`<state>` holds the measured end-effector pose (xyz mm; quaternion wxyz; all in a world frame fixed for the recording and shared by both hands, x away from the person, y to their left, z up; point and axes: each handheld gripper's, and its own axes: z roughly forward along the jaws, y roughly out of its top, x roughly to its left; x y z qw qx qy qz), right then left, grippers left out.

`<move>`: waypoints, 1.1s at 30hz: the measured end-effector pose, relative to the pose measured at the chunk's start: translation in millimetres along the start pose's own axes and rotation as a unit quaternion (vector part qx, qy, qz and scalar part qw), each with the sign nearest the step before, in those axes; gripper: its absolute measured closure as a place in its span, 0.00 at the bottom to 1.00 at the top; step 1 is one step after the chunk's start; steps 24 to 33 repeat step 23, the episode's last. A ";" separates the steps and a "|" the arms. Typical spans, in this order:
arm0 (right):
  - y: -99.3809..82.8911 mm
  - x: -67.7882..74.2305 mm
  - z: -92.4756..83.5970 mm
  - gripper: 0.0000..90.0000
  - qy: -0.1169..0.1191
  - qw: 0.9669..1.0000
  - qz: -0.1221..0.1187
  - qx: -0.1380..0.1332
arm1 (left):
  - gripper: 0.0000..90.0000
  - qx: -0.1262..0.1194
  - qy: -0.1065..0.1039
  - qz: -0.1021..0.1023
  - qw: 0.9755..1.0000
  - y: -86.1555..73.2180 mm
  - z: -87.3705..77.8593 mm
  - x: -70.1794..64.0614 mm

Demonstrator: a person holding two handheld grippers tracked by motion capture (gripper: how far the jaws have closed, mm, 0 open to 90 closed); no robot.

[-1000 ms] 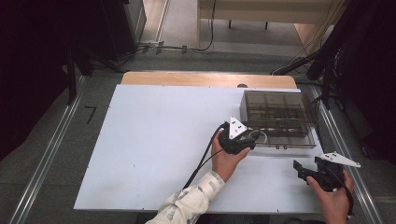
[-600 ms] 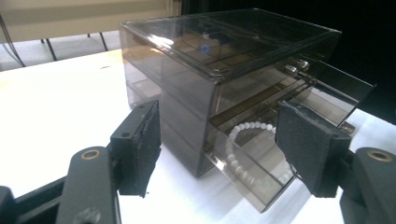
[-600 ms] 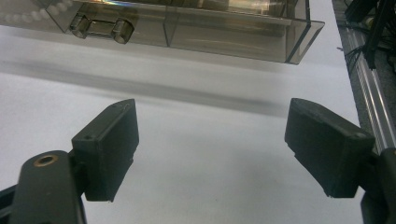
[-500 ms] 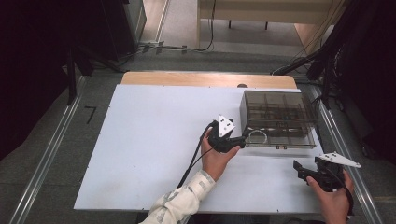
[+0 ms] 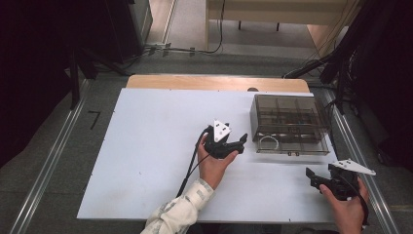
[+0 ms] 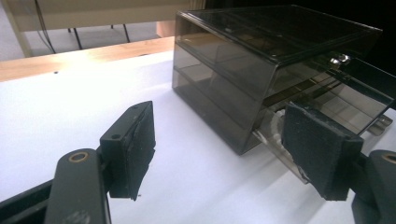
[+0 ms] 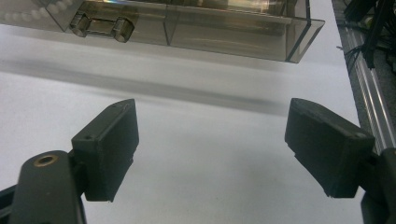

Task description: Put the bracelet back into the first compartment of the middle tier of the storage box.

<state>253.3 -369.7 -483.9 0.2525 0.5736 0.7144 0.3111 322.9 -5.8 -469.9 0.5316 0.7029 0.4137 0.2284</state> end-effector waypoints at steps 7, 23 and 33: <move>-0.1 0.0 0.0 0.18 0.001 1.000 0.000 0.000 | 0.28 0.008 0.025 -0.012 1.000 -4.8 -15.8 16.8; 0.3 1.9 0.3 0.18 0.000 1.000 -0.001 0.001 | 0.26 0.017 0.102 -0.032 0.994 -20.3 -89.5 74.3; 0.3 1.9 0.3 0.18 0.000 1.000 -0.001 0.001 | 0.26 0.017 0.102 -0.032 0.994 -20.3 -89.5 74.3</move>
